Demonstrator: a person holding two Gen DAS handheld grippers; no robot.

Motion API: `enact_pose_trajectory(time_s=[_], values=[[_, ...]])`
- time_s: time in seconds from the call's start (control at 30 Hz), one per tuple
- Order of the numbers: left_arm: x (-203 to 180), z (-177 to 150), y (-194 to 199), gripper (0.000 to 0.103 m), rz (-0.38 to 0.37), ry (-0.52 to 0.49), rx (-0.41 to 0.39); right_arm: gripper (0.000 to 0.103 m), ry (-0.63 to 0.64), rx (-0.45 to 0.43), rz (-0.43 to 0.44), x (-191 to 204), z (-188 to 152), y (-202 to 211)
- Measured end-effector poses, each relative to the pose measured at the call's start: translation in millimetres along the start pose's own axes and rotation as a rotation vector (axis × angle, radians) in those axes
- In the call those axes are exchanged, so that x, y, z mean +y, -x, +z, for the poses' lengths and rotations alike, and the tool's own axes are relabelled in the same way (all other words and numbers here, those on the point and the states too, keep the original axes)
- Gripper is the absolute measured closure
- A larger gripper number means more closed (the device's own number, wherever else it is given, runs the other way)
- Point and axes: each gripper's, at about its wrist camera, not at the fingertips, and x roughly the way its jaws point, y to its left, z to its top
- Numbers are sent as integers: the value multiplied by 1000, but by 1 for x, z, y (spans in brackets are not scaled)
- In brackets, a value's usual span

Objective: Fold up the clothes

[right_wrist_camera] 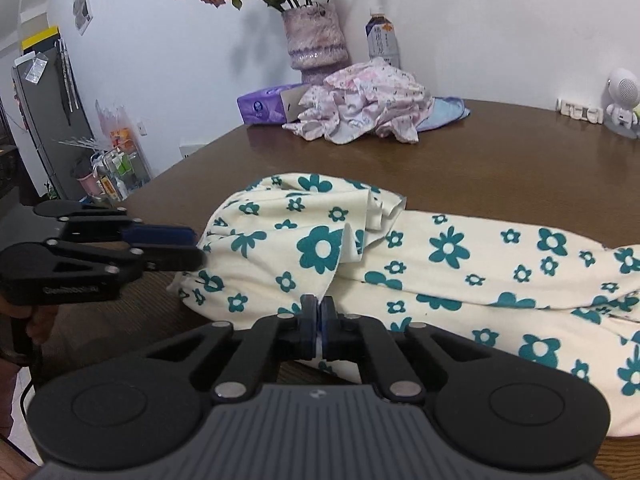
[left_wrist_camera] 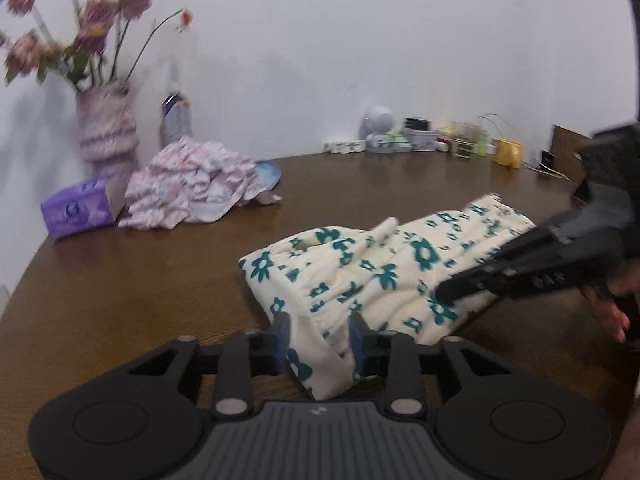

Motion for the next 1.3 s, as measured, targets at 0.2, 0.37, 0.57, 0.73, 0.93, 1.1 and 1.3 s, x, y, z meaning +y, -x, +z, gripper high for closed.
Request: enact_pose_trajectory(time_s=[0.2, 0.37, 0.57, 0.73, 0.93, 1.1, 1.3], values=[[-20, -10, -8, 64, 21, -120, 58, 101, -16, 1, -8, 0, -2, -1], [-12, -6, -21, 82, 25, -48, 60, 101, -8, 0, -23, 1, -3, 2], [-6, -8, -24, 77, 20, 1, 77, 102, 2, 20, -37, 0, -10, -2], [0, 2, -3, 70, 12, 32, -9, 90, -7, -17, -21, -3, -6, 10], [2, 31, -19, 86, 36, 51, -61, 74, -30, -144, -5, 0, 16, 25], [1, 32, -50, 90, 52, 26, 18, 75, 59, -162, 6, 18, 35, -1], [9, 22, -56, 90, 30, 32, 24, 88, 61, -3, -42, 15, 28, -43]])
